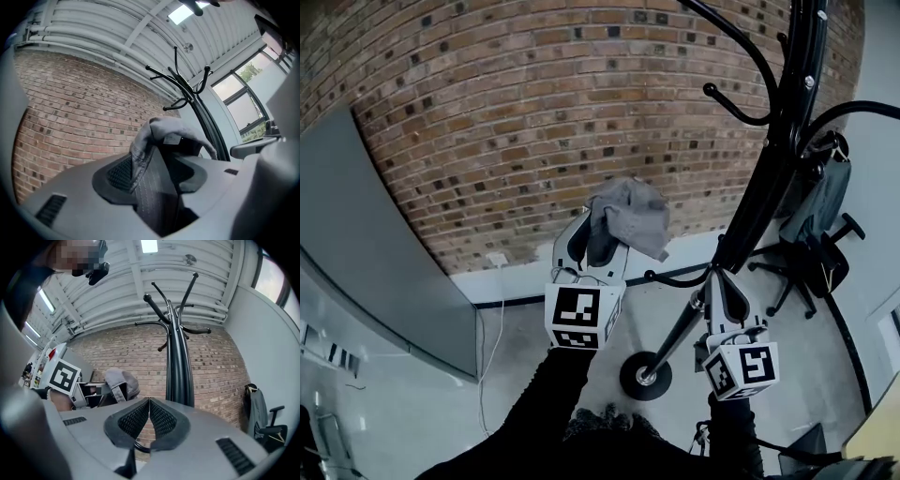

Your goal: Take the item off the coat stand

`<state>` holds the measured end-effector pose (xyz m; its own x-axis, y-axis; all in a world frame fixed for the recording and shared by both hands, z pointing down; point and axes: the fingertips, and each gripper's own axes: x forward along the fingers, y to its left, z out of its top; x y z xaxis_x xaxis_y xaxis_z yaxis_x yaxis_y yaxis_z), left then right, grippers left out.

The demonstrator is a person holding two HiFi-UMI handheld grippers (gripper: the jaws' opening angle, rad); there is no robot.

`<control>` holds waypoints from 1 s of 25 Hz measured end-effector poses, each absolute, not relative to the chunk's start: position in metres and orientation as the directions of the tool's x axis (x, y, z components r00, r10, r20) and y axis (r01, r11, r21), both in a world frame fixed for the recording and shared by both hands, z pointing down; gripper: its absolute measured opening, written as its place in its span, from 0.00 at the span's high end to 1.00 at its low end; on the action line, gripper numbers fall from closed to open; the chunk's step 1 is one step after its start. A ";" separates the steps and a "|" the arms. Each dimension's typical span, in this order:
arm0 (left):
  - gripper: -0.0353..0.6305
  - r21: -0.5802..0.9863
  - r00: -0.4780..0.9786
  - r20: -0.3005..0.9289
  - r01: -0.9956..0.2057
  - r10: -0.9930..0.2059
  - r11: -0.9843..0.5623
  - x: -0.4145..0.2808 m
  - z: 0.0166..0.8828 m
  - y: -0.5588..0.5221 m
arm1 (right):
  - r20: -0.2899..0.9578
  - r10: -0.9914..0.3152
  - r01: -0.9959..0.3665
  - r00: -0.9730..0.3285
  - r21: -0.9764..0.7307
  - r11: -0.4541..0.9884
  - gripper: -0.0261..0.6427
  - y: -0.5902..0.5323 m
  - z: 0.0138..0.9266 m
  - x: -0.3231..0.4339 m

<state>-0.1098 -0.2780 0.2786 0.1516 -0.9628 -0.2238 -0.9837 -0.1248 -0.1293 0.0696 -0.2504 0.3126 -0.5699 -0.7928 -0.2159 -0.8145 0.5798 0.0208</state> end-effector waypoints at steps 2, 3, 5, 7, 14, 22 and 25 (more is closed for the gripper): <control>0.62 -0.116 0.135 -0.214 -0.987 -0.967 -0.112 -0.105 0.285 -0.265 | -0.217 -0.775 -0.798 -0.593 0.031 0.602 0.94 -0.245 0.312 0.067; 0.62 -0.109 0.129 -0.210 -0.988 -0.969 -0.108 -0.103 0.288 -0.257 | -0.216 -0.767 -0.790 -0.604 0.032 0.613 0.94 -0.241 0.313 0.066; 0.62 -0.098 0.119 -0.200 -0.990 -0.972 -0.101 -0.098 0.295 -0.241 | -0.210 -0.756 -0.776 -0.620 0.022 0.631 0.94 -0.231 0.317 0.065; 0.62 -0.096 0.109 -0.188 -0.991 -0.976 -0.093 -0.093 0.303 -0.226 | -0.204 -0.744 -0.761 -0.636 0.012 0.648 0.94 -0.221 0.323 0.066; 0.62 -0.103 0.057 -0.144 -0.994 -0.988 -0.043 -0.081 0.321 -0.177 | -0.190 -0.703 -0.714 -0.685 -0.014 0.700 0.94 -0.184 0.334 0.076; 0.62 -0.110 -0.016 -0.131 -0.993 -0.991 0.030 -0.096 0.325 -0.143 | -0.178 -0.698 -0.705 -0.694 -0.031 0.709 0.94 -0.175 0.342 0.084; 0.62 -0.109 -0.027 -0.133 -0.993 -0.991 0.042 -0.104 0.327 -0.136 | -0.173 -0.693 -0.700 -0.700 -0.028 0.714 0.94 -0.168 0.342 0.074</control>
